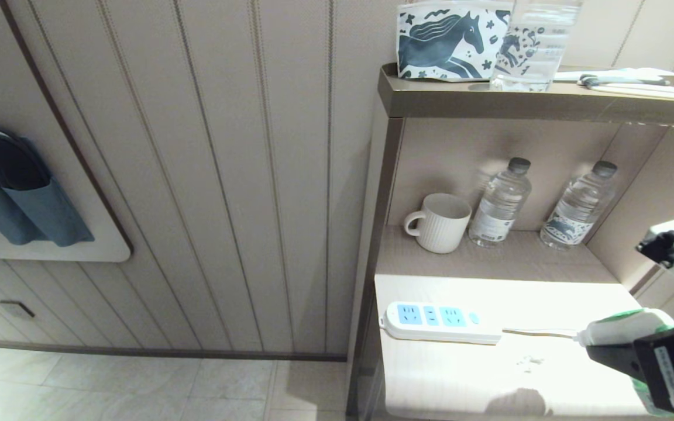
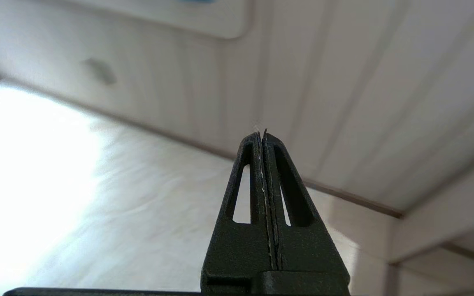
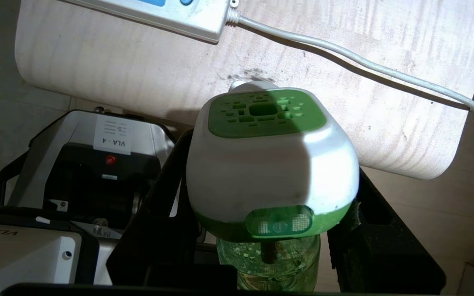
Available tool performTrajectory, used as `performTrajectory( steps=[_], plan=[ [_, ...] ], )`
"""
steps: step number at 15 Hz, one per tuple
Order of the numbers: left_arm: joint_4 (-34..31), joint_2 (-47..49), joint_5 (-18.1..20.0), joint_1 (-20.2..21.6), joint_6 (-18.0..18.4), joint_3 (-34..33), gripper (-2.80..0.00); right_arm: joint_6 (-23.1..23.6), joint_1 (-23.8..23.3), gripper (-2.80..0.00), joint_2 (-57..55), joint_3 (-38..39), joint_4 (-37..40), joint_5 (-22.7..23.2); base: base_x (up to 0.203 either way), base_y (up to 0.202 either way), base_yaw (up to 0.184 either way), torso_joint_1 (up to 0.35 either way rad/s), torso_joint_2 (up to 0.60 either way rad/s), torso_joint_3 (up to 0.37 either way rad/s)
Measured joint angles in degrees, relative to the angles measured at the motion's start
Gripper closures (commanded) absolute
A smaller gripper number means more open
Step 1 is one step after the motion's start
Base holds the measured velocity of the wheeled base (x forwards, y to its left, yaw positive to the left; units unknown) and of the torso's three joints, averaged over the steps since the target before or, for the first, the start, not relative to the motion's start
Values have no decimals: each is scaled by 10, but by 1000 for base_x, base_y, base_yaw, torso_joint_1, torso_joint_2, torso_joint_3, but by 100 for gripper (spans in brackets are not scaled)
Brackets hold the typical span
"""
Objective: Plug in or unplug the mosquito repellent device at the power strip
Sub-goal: Place the mosquito repellent liquid on the table
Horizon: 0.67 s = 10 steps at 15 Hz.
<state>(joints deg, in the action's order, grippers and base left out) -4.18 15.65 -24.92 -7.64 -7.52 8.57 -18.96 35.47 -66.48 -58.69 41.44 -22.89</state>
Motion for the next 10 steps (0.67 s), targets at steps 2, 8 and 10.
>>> performTrajectory(
  steps=[2, 8, 10],
  plan=[
    [-4, -10, 0, 39, 9, -9, 0, 0, -11, 0, 4, 0, 0, 0, 0, 0, 0, 0, 0, 0],
    [-23, -121, 104, 80, 66, -22, 0, -4, -21, 0, 10, 7, -28, 0, 0, 0, 0, 0, 0, 0],
    [-17, -142, 162, 81, 75, -38, 0, 1, -21, 0, 16, 26, -83, -3, 0, 0, 0, 0, 0, 0]
  ],
)
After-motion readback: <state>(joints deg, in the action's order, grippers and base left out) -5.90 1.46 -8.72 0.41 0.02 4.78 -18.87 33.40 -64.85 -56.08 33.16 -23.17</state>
